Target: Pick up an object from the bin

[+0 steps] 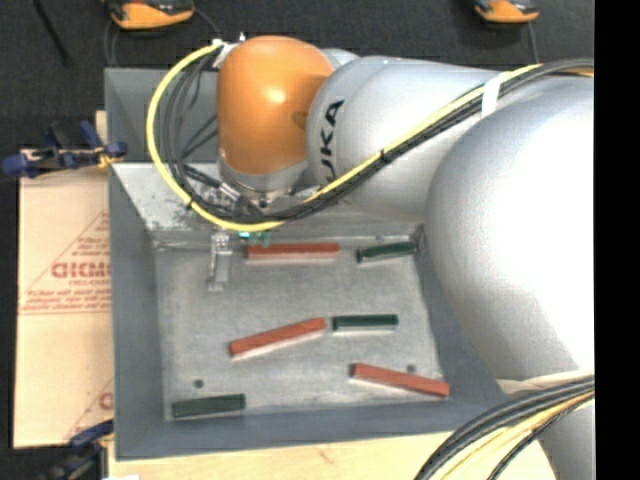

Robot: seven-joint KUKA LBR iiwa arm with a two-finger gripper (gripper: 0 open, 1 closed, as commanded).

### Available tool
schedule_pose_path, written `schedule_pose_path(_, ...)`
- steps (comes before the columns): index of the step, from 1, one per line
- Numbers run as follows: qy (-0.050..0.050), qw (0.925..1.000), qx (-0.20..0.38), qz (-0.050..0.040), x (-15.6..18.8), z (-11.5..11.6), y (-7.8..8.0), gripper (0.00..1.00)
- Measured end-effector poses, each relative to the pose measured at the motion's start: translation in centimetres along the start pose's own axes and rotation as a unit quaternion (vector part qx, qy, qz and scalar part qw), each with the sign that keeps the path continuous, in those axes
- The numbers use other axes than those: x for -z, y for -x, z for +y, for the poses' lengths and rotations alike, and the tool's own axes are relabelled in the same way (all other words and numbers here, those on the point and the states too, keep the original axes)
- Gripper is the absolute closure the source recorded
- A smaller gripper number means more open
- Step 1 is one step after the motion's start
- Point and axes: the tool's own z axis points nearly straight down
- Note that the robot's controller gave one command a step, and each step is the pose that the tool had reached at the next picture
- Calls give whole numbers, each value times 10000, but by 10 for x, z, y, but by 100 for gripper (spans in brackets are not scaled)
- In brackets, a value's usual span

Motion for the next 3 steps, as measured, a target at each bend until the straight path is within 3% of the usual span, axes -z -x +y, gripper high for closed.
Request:
schedule_pose_path(1,-6,9997,-233,9,-105,-65,-41,0)
schedule_pose_path(2,-13,9999,-131,-31,-104,-159,-78,0)
schedule_pose_path(3,-27,9995,-293,-85,-36,-231,-46,0)
